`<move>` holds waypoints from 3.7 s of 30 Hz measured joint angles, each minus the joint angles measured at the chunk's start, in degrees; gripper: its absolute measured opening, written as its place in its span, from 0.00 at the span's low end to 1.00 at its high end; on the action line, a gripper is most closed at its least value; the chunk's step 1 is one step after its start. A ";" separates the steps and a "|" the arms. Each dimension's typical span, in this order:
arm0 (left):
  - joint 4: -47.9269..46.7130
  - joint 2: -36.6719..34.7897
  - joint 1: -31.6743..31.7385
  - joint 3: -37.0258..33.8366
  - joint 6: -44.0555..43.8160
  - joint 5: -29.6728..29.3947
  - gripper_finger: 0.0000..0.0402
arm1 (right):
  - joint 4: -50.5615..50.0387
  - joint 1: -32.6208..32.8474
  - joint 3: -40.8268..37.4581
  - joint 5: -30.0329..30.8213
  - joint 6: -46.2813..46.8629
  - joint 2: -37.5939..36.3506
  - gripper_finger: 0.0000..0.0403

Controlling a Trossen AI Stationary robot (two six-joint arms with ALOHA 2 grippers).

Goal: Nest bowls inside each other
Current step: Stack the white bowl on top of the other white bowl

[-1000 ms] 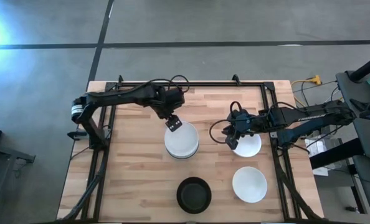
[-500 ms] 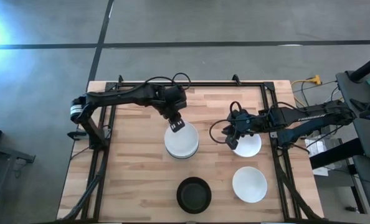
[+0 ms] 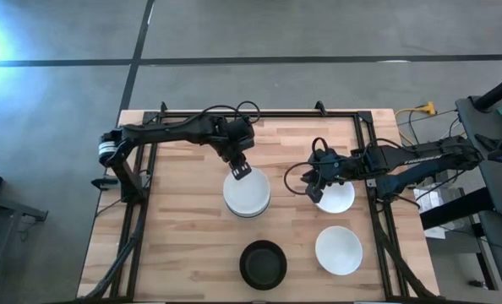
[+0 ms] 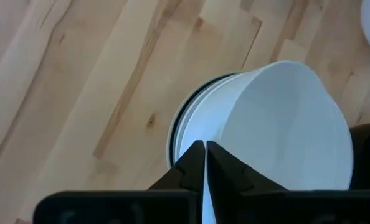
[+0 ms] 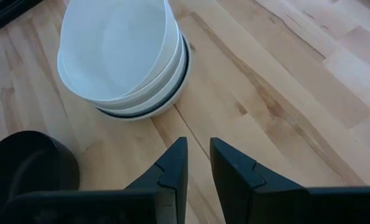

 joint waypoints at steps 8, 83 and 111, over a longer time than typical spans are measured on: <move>0.41 0.48 0.00 0.85 0.05 1.68 0.00 | 0.02 0.00 0.00 0.00 -0.02 0.00 0.16; 13.99 -32.53 -2.79 -39.78 -21.11 6.73 0.00 | -28.72 0.04 -10.84 -9.02 40.31 -8.08 0.50; 17.88 -32.43 -2.89 -40.61 -18.92 6.91 0.00 | -35.56 0.02 -15.20 -15.67 55.49 -6.84 0.53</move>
